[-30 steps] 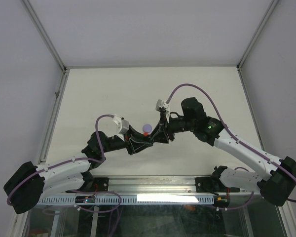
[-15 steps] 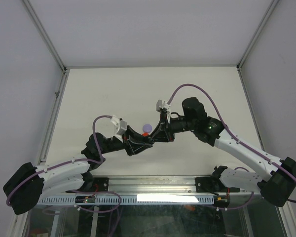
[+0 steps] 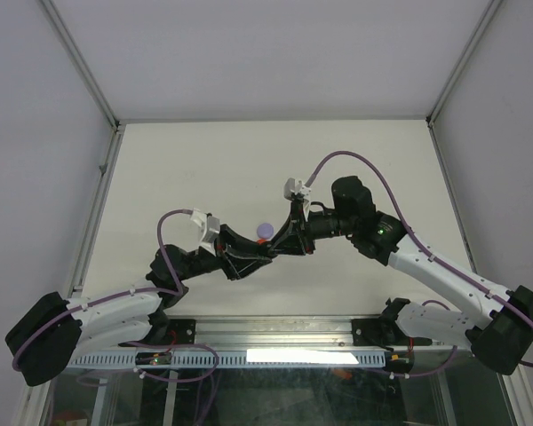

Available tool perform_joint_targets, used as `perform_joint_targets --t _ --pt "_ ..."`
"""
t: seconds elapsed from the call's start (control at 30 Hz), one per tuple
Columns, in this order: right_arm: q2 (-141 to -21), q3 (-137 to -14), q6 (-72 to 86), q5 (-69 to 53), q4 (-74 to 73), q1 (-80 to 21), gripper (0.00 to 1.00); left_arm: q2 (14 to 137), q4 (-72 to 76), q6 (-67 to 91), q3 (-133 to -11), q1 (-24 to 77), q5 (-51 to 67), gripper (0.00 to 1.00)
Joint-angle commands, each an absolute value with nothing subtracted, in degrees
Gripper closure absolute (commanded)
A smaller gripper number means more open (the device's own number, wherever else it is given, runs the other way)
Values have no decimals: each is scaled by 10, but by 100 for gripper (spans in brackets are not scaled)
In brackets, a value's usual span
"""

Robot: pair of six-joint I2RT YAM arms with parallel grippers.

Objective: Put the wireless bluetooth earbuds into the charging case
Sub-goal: Open the charging case.

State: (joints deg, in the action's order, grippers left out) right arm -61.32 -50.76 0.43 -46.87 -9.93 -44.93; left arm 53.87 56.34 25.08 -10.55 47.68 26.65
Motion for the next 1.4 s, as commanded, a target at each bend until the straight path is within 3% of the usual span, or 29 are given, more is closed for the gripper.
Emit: perform_joint_targets --t 0.0,0.73,0.87,0.97,1.03,1.23,1.37 --pt "-596 -511 17 -472 -55 -451 100 543 624 266 -109 481 260 62" --pt "-605 -508 19 -470 -54 -456 100 583 669 278 -125 482 288 66" --pt "-606 -510 18 -469 -56 -455 100 584 671 275 -124 482 291 77" --pt "-605 -513 15 -460 -64 -456 100 582 671 268 -124 482 295 93" --pt "-602 -515 11 -447 -71 -457 92 580 666 256 -125 482 298 100" --pt "-588 -515 8 -399 -78 -456 68 559 617 196 -133 487 311 100" --pt "-578 -514 7 -377 -79 -456 62 544 581 163 -137 489 314 100"
